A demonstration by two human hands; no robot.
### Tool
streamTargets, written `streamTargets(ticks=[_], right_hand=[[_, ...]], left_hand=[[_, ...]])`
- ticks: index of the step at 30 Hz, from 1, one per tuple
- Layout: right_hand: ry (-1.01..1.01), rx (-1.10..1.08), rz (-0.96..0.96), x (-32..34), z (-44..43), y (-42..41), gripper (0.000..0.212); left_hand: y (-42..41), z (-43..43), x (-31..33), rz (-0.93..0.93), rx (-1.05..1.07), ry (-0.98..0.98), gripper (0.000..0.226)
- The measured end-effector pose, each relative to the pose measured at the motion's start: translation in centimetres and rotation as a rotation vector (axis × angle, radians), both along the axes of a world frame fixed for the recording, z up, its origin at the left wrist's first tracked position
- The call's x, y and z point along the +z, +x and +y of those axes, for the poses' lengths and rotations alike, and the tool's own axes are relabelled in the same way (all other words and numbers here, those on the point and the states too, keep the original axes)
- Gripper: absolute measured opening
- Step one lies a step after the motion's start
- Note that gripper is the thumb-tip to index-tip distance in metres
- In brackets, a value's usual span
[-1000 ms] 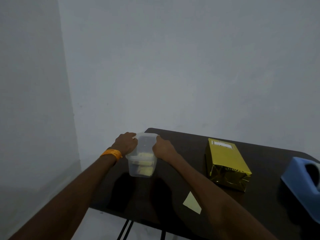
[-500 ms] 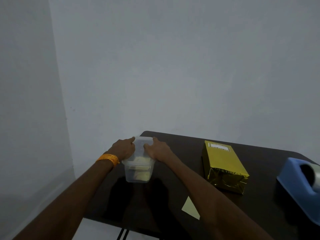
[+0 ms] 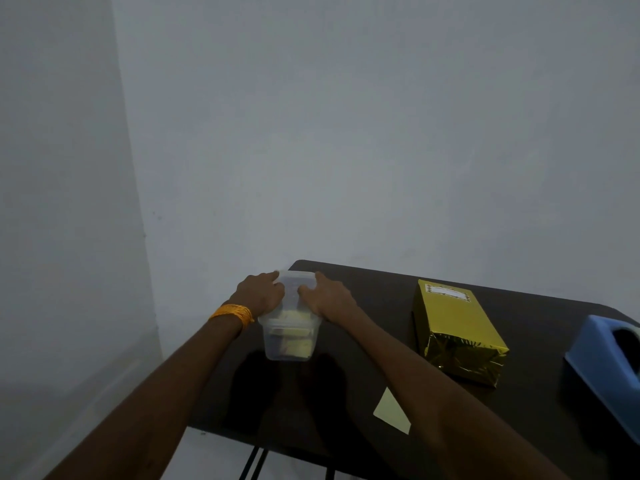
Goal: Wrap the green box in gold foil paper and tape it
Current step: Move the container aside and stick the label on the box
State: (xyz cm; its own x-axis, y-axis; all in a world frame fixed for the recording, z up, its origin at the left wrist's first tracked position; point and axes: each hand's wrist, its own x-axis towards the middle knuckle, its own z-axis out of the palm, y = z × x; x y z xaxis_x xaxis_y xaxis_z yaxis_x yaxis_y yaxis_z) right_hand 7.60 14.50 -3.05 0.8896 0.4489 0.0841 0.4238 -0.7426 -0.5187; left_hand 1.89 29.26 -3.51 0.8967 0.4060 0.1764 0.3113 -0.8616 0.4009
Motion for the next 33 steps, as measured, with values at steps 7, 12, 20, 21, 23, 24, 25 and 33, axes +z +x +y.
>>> streamTargets(ticks=[7, 12, 20, 21, 23, 24, 25, 33], right_hand=[[-0.015, -0.043, -0.015, -1.0, -0.1, -2.6, 0.080], [0.091, -0.074, 0.056, -1.1, -0.3, -2.6, 0.076], [0.152, -0.087, 0.065, -1.1, -0.6, -3.1, 0.072], [0.165, -0.088, 0.070, -1.1, -0.7, -3.2, 0.072], [0.202, -0.105, 0.089, -1.1, -0.9, -3.2, 0.072], [0.230, -0.124, 0.103, -1.2, -1.1, -3.1, 0.073], [0.262, -0.144, 0.119, -1.2, -1.4, -3.2, 0.074], [0.605, 0.047, 0.168, -3.9, -3.8, -3.7, 0.079]], left_hand=[[-0.4, -0.4, 0.4, -0.024, 0.000, -0.022, 0.051], [-0.5, 0.0, 0.0, -0.046, -0.019, -0.077, 0.051], [-1.9, -0.1, -0.3, -0.123, -0.011, -0.300, 0.071], [-2.4, -0.3, -0.2, -0.155, -0.003, -0.358, 0.079], [-3.2, -0.4, -0.3, -0.226, -0.030, -0.456, 0.077], [-3.5, -0.5, -0.5, -0.258, -0.050, -0.510, 0.072], [-3.8, -0.5, -0.7, -0.286, -0.070, -0.568, 0.070], [-6.8, -1.0, -2.9, -0.257, -0.325, -0.761, 0.056]])
